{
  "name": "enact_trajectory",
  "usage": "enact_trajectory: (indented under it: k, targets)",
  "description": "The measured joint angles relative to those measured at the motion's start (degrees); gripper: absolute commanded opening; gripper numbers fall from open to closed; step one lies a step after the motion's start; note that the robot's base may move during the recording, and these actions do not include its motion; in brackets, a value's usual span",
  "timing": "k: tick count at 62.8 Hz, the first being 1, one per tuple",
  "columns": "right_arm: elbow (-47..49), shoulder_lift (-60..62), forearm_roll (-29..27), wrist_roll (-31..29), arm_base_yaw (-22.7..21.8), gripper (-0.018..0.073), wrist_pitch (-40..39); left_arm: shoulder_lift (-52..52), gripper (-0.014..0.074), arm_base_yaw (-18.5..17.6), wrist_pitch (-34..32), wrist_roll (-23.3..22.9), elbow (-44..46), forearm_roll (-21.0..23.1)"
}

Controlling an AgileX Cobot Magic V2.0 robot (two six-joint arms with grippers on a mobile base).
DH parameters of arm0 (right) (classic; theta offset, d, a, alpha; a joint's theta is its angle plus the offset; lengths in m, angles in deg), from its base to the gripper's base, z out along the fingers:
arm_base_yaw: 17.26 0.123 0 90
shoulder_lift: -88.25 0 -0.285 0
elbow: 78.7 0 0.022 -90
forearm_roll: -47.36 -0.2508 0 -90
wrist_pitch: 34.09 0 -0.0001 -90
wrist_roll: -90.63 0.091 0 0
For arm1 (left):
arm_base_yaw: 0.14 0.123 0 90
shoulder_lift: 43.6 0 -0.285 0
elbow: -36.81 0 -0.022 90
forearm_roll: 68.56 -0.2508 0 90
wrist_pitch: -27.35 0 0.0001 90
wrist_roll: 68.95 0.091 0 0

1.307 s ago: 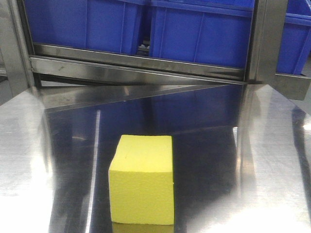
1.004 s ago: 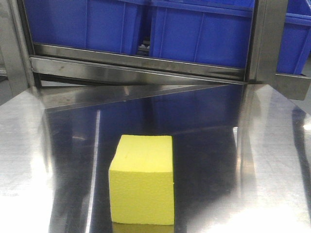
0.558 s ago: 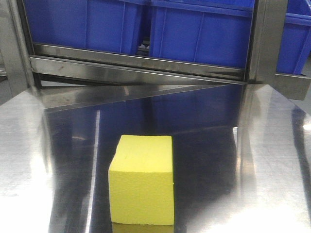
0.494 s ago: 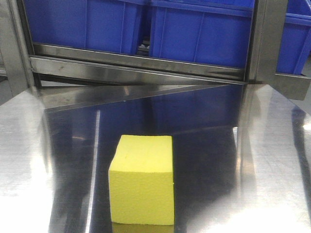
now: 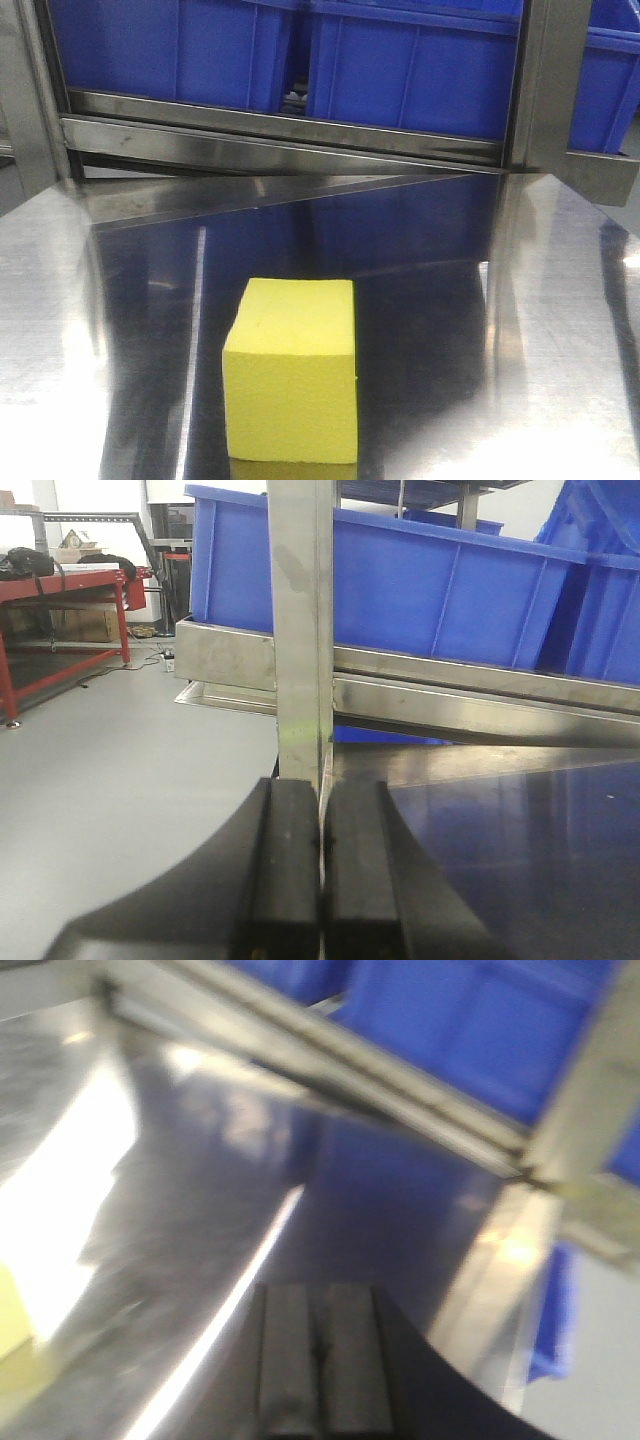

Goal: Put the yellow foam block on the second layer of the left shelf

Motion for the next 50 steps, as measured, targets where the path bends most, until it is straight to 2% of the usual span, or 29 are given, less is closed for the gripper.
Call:
enact_trajectory:
  k: [4,8,15,22,24,34,50]
  targets:
    - [1.0,-3.3,0.0,1.8,2.7,0.0064,0.0,0.0,0.0124,0.0,0.0,0.0,0.0,0.0]
    - [1.6,-6.6,0.2,3.9,5.2,0.0114,0.0,0.0,0.0124,0.0,0.0,0.0,0.0,0.0]
    - [3.2,-12.2,2.7,8.5,9.1,0.0328,0.1,0.0,0.0124,0.0,0.0,0.0,0.0,0.0]
    - [5.2,-17.6,6.4,15.8,12.4,0.0605,1.3,0.0,0.0124,0.0,0.0,0.0,0.0,0.0]
    - [6.1,-18.9,7.3,18.0,13.2,0.0646,1.7,0.0,0.0124,0.0,0.0,0.0,0.0,0.0]
    - [12.3,-26.5,12.2,33.2,16.7,0.0632,6.7,0.0,0.0124,0.0,0.0,0.0,0.0,0.0]
    - [27.3,-39.6,18.7,58.8,22.4,0.0632,26.0,0.0,0.0124,0.0,0.1,0.0,0.0,0.0]
